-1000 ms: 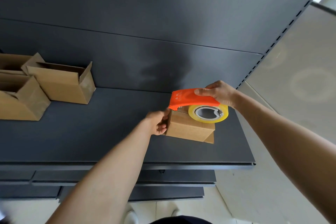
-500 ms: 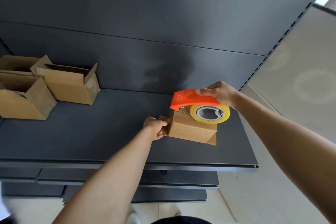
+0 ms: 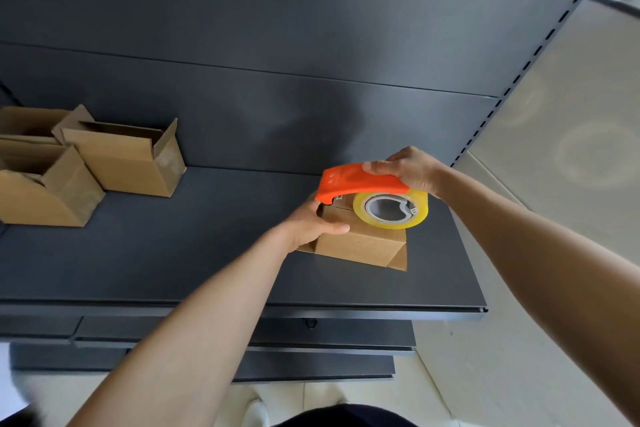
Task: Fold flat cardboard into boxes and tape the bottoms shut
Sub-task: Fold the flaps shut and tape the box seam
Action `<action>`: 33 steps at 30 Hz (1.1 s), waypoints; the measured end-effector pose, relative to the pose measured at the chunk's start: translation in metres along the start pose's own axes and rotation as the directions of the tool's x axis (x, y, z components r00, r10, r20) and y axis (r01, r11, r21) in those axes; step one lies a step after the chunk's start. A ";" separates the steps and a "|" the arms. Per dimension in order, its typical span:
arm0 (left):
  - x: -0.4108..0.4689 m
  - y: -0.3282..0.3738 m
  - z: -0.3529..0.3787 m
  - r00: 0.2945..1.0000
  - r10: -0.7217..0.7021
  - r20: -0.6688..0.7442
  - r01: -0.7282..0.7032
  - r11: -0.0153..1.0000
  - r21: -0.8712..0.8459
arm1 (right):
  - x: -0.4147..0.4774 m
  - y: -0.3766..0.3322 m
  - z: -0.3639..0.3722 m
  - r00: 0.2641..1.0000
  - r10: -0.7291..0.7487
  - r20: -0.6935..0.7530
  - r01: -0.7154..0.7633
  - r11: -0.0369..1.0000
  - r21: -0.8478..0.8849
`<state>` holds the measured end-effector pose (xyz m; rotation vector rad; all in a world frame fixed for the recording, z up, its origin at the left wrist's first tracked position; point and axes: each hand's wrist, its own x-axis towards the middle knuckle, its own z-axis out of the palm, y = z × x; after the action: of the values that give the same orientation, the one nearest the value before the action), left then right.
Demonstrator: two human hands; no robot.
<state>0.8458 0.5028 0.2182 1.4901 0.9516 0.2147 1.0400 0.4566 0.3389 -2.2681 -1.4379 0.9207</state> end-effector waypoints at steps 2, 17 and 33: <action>-0.001 0.002 -0.001 1.000 0.025 -0.010 -0.025 1.000 0.015 | 0.000 0.000 -0.004 0.999 0.012 0.039 -0.010 0.999 -0.035; 0.007 0.012 0.001 0.999 0.042 0.007 -0.042 0.997 0.057 | -0.024 0.047 -0.044 0.997 0.021 0.072 -0.018 0.999 -0.040; 0.000 0.025 0.012 0.998 -0.055 -0.036 0.056 0.998 0.035 | -0.079 0.177 -0.114 0.987 0.163 0.005 -0.162 0.985 -0.061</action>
<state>0.8641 0.4978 0.2381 1.4948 1.0283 0.1849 1.2147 0.3161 0.3537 -2.4588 -1.3170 0.9479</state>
